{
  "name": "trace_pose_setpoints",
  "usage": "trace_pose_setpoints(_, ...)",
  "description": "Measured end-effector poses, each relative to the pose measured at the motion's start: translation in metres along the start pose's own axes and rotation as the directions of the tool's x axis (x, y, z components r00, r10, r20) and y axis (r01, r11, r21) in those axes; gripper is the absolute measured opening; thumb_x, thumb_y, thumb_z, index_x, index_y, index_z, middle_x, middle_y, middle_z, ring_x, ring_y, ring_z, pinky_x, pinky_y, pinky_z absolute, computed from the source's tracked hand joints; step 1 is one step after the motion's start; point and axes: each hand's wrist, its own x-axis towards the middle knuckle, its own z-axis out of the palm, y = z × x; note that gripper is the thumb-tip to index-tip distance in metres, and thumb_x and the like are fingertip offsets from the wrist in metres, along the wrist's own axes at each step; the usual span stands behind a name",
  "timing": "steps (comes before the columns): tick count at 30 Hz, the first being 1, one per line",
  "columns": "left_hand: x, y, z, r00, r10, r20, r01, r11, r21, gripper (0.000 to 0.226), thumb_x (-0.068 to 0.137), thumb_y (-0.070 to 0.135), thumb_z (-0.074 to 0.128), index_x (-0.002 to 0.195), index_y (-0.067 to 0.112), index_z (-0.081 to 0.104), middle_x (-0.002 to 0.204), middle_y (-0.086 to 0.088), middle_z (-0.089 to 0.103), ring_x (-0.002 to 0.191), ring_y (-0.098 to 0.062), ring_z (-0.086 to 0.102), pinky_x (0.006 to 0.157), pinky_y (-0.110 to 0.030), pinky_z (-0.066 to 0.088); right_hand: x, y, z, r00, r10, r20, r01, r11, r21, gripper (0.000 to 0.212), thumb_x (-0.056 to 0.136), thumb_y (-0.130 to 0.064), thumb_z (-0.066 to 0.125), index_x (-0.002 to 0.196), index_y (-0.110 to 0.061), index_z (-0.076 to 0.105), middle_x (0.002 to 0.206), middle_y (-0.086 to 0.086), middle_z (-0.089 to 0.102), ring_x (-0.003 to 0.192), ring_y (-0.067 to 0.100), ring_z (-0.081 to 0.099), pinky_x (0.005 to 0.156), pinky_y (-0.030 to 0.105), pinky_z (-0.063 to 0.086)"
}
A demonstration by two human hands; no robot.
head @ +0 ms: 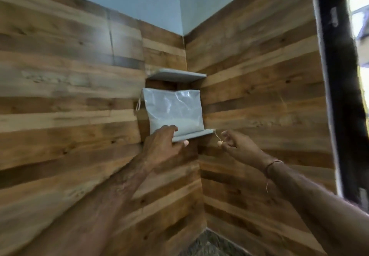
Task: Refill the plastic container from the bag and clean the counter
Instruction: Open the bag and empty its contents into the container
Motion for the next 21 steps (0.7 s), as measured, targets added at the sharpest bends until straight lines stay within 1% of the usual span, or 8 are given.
trace_pose_setpoints(3, 0.067, -0.036, -0.004, 0.994, 0.084, -0.063, -0.079, 0.994, 0.070, 0.072, 0.092, 0.061, 0.061, 0.148, 0.019, 0.049, 0.150, -0.003, 0.053, 0.133, -0.023, 0.053, 0.101, -0.033, 0.044, 0.071, -0.009, 0.018, 0.999, -0.033, -0.018, 0.032, 0.999, -0.027, 0.043, 0.100, -0.041, 0.057, 0.134, -0.016, 0.055, 0.122, 0.004, 0.065, 0.108, 0.023, 0.063, 0.092, 0.040, 0.054)
trace_pose_setpoints(6, 0.133, -0.075, -0.005, 0.985, 0.117, -0.128, -0.101, 0.987, 0.127, 0.074, 0.093, 0.064, 0.058, 0.150, 0.019, 0.046, 0.151, -0.006, 0.051, 0.135, -0.027, 0.051, 0.106, -0.041, 0.045, 0.152, -0.021, 0.041, 0.996, -0.079, -0.036, 0.076, 0.995, -0.067, 0.046, 0.100, -0.041, 0.058, 0.138, -0.017, 0.052, 0.132, 0.005, 0.060, 0.110, 0.017, 0.059, 0.084, 0.031, 0.052)
trace_pose_setpoints(9, 0.189, -0.104, -0.004, 0.961, 0.208, -0.184, -0.148, 0.944, 0.296, 0.072, 0.093, 0.064, 0.055, 0.148, 0.020, 0.043, 0.148, -0.007, 0.050, 0.135, -0.029, 0.047, 0.111, -0.049, 0.038, 0.225, -0.033, 0.060, 0.996, -0.094, -0.005, 0.092, 0.984, -0.152, 0.053, 0.100, -0.038, 0.058, 0.146, -0.016, 0.046, 0.144, 0.010, 0.054, 0.125, 0.024, 0.056, 0.099, 0.034, 0.050)
trace_pose_setpoints(11, 0.232, -0.135, 0.002, 0.940, 0.253, -0.231, -0.161, 0.921, 0.354, 0.070, 0.094, 0.064, 0.054, 0.147, 0.020, 0.042, 0.147, -0.006, 0.049, 0.135, -0.027, 0.046, 0.112, -0.049, 0.036, 0.282, -0.042, 0.084, 0.995, -0.101, -0.006, 0.096, 0.962, -0.254, 0.058, 0.101, -0.036, 0.057, 0.151, -0.013, 0.040, 0.151, 0.014, 0.048, 0.134, 0.029, 0.050, 0.109, 0.037, 0.043)
trace_pose_setpoints(14, 0.273, -0.156, 0.006, 0.929, 0.288, -0.231, -0.163, 0.881, 0.444, 0.071, 0.093, 0.066, 0.053, 0.146, 0.020, 0.043, 0.145, -0.006, 0.050, 0.133, -0.027, 0.046, 0.110, -0.048, 0.034, 0.341, -0.053, 0.093, 0.992, -0.121, -0.031, 0.105, 0.943, -0.315, 0.067, 0.101, -0.032, 0.059, 0.158, -0.015, 0.030, 0.160, 0.013, 0.036, 0.145, 0.030, 0.039, 0.117, 0.037, 0.034)
trace_pose_setpoints(17, 0.276, -0.143, 0.004, 0.936, 0.285, -0.209, -0.153, 0.860, 0.487, 0.066, 0.092, 0.067, 0.054, 0.139, 0.020, 0.047, 0.140, -0.007, 0.054, 0.127, -0.027, 0.051, 0.107, -0.049, 0.037, 0.359, -0.055, 0.079, 0.992, -0.126, -0.005, 0.116, 0.926, -0.359, 0.074, 0.101, -0.024, 0.060, 0.162, -0.017, 0.018, 0.166, 0.011, 0.025, 0.149, 0.031, 0.033, 0.118, 0.032, 0.029)
trace_pose_setpoints(19, 0.287, -0.150, 0.011, 0.924, 0.292, -0.246, -0.140, 0.859, 0.492, 0.061, 0.093, 0.067, 0.053, 0.130, 0.019, 0.053, 0.132, -0.007, 0.059, 0.118, -0.026, 0.055, 0.100, -0.044, 0.042, 0.382, -0.056, 0.083, 0.993, -0.114, 0.028, 0.115, 0.908, -0.402, 0.078, 0.101, -0.019, 0.060, 0.162, -0.017, 0.012, 0.167, 0.010, 0.024, 0.150, 0.031, 0.031, 0.119, 0.032, 0.026)
trace_pose_setpoints(21, 0.297, -0.161, 0.018, 0.894, 0.311, -0.322, -0.123, 0.863, 0.491, 0.059, 0.093, 0.069, 0.051, 0.122, 0.018, 0.058, 0.121, -0.006, 0.063, 0.108, -0.024, 0.058, 0.090, -0.038, 0.043, 0.402, -0.054, 0.089, 0.993, -0.110, 0.036, 0.115, 0.887, -0.447, 0.081, 0.099, -0.018, 0.061, 0.162, -0.021, 0.011, 0.164, 0.011, 0.028, 0.146, 0.035, 0.036, 0.119, 0.037, 0.030)
